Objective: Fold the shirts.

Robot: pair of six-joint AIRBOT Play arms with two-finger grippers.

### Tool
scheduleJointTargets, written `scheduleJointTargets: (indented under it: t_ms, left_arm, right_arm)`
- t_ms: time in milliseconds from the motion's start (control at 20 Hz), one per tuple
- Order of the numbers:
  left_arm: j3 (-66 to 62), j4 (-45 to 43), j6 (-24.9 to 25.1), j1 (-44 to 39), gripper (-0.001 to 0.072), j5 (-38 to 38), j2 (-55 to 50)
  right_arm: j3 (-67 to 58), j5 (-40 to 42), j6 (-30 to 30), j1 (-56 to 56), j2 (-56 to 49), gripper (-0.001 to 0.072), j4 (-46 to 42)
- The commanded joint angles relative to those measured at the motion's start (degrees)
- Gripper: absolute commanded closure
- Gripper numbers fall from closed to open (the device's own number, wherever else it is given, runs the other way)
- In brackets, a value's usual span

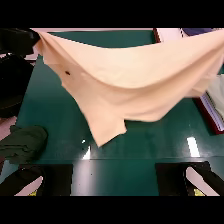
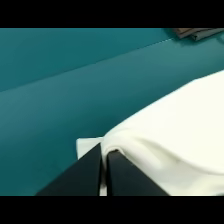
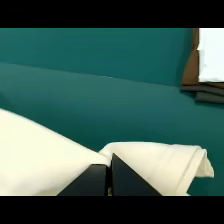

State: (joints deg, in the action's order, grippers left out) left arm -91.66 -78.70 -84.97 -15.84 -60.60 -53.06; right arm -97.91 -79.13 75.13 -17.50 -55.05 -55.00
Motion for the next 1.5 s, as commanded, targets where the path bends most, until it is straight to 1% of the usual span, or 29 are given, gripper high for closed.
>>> scheduleJointTargets:
  t_ms: [0,50,250,400,500,650,700,750,850,1000,1150,1200,1250,1300,1350,1400,1450]
  left_arm:
    - [-1.2,-2.0,0.0,0.0,0.0681,0.9,-1.0]
    - [-3.4,-2.4,0.0,0.0,0.0681,-0.5,-1.0]
    - [-16.0,-1.9,0.0,0.0,0.0682,-4.5,0.1]
    - [-26.4,-0.3,-0.1,0.0,0.0682,-5.8,0.7]
    - [-29.5,1.4,-0.1,0.0,0.0682,-5.2,0.8]
    - [-27.7,1.1,0.0,0.0,0.0683,-4.7,0.0]
    - [-25.0,-0.3,0.0,0.0,0.0683,-4.5,-0.9]
    - [-22.1,-1.6,0.0,0.0,0.0683,-4.7,-2.3]
    - [-16.1,-3.3,0.0,0.0,0.0682,-5.2,-7.3]
    - [-9.0,-3.4,-0.1,0.0,0.0682,-5.0,-19.3]
    - [-7.5,-3.4,-0.8,0.0,0.0681,-3.4,-32.5]
    - [-7.5,-3.5,-2.1,0.0,0.068,-3.0,-35.4]
    - [-7.5,-3.6,-3.4,0.1,0.0645,-2.8,-37.3]
    - [-7.5,-3.2,-4.5,0.5,0.0294,-3.0,-38.2]
    - [-7.5,-3.1,-6.2,1.2,0.0068,-3.3,-38.3]
    - [-7.7,-3.1,-6.6,2.3,0.007,-4.3,-38.0]
    - [-7.8,-2.9,-6.5,4.0,0.007,-6.4,-37.2]
  right_arm:
    - [-0.1,0.5,0.0,2.6,-3.6,0.0695,0.8]
    - [-0.1,0.6,0.0,2.6,-3.0,0.0695,0.6]
    - [-0.1,-0.3,0.1,2.6,3.7,0.0695,-7.1]
    - [-0.1,-2.0,3.2,2.6,9.0,0.0695,-12.9]
    - [-0.1,-4.0,5.7,2.4,10.7,0.0695,-14.2]
    - [-0.1,-7.6,8.4,2.7,8.7,0.0695,-14.1]
    - [-0.1,-9.7,8.5,2.8,6.8,0.0695,-14.1]
    - [0.0,-11.9,9.7,2.8,4.1,0.0695,-14.0]
    - [2.6,-13.2,11.3,2.8,-1.3,0.0695,-14.0]
    - [12.6,-10.6,11.4,2.8,-9.0,0.0695,-14.0]
    - [20.2,-3.4,11.1,2.8,-15.8,0.0694,-14.0]
    - [20.7,-1.2,10.7,2.8,-17.8,0.0694,-13.8]
    - [20.1,0.0,10.6,2.8,-19.5,0.0692,-13.5]
    - [18.5,0.1,9.4,2.8,-21.0,0.0671,-13.5]
    - [16.6,-0.1,9.2,2.8,-22.1,0.0528,-13.3]
    - [14.5,-0.7,9.2,2.7,-22.6,0.04,-13.0]
    - [12.7,-1.4,8.7,2.5,-22.6,0.0394,-12.8]
